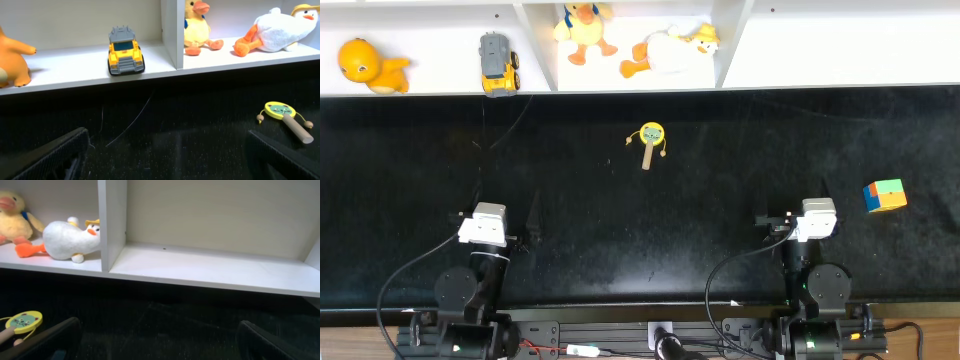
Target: Store Toys
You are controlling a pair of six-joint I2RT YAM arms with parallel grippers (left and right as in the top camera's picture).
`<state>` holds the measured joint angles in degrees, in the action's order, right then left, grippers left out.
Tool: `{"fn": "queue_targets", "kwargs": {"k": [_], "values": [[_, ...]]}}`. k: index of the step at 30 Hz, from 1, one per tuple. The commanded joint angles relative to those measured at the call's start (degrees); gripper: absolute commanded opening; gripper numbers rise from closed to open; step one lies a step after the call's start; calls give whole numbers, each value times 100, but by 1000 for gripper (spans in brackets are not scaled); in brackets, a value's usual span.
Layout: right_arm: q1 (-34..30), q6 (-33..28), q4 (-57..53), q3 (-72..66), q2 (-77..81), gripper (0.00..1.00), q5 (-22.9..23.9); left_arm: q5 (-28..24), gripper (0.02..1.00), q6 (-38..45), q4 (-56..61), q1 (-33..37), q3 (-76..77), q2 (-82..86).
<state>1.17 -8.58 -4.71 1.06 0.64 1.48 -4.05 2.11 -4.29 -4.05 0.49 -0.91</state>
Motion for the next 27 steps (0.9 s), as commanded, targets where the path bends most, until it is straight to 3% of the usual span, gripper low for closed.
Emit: {"fn": "queue_targets", "kwargs": {"k": [1,4,7,10,16,20,25,27], "values": [[20,44,28,-81,-35,993,-37,72,998,109,-33,-31,-4,74],[31,42,28,-79,44,996,-35,72,998,111,-33,-31,-4,74],[33,0,155,98,748,993,354,72,998,109,-33,-31,-4,74],[129,501,-17,697,1893,996,330,72,998,109,-33,-31,-4,74],[737,1119,-2542,2885,3884,996,306,72,998,109,-33,-31,-4,74],[1294,2149,-3534,3982,5097,996,304,72,998,109,-33,-31,-4,74],[2273,3250,-3880,4878,6522,996,326,72,998,111,-33,-31,-4,74],[2924,3941,-3895,5318,7377,996,551,72,998,109,-33,-31,-4,74]]}}
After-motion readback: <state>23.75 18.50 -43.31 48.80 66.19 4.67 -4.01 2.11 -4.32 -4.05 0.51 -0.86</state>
